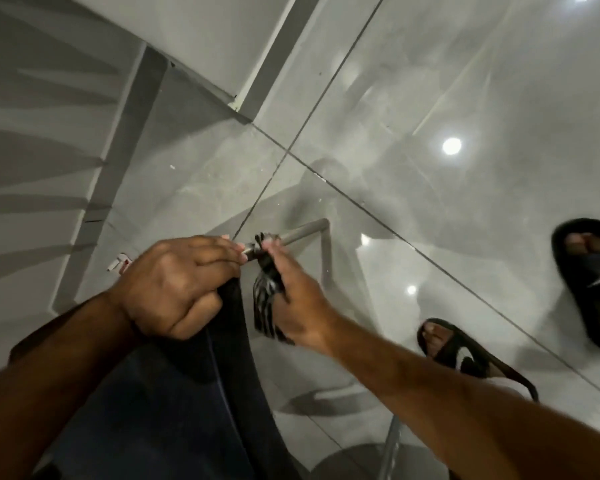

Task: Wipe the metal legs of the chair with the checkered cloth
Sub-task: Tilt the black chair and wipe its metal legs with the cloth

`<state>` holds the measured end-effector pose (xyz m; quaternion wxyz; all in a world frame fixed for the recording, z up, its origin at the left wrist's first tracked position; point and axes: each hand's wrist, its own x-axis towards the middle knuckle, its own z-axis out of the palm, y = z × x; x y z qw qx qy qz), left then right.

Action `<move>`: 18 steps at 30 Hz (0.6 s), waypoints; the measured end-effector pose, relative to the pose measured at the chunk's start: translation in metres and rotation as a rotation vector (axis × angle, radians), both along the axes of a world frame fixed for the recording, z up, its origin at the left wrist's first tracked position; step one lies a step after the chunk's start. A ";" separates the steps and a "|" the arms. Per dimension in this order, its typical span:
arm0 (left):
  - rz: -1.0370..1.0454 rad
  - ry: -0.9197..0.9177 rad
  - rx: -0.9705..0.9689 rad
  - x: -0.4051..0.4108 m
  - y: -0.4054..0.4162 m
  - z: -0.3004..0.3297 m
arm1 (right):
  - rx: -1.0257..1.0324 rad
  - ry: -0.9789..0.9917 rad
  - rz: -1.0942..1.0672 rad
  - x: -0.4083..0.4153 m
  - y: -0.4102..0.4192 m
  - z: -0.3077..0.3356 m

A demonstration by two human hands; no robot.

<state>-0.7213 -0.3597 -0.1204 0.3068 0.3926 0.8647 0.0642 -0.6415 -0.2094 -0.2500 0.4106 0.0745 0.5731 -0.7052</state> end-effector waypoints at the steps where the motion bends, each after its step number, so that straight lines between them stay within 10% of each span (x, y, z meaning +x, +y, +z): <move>1: -0.006 0.015 -0.007 0.002 0.000 0.001 | -0.048 -0.053 0.100 0.017 0.012 0.010; 4: 0.024 0.047 -0.031 0.006 0.001 0.004 | 0.086 -0.077 0.438 0.066 0.053 0.016; 11: 0.182 0.339 -0.062 0.081 0.009 0.005 | -0.083 -0.702 0.199 0.140 0.156 -0.001; 18: 0.041 0.179 -0.230 0.270 0.063 0.004 | 0.092 -0.593 0.226 0.198 0.214 -0.011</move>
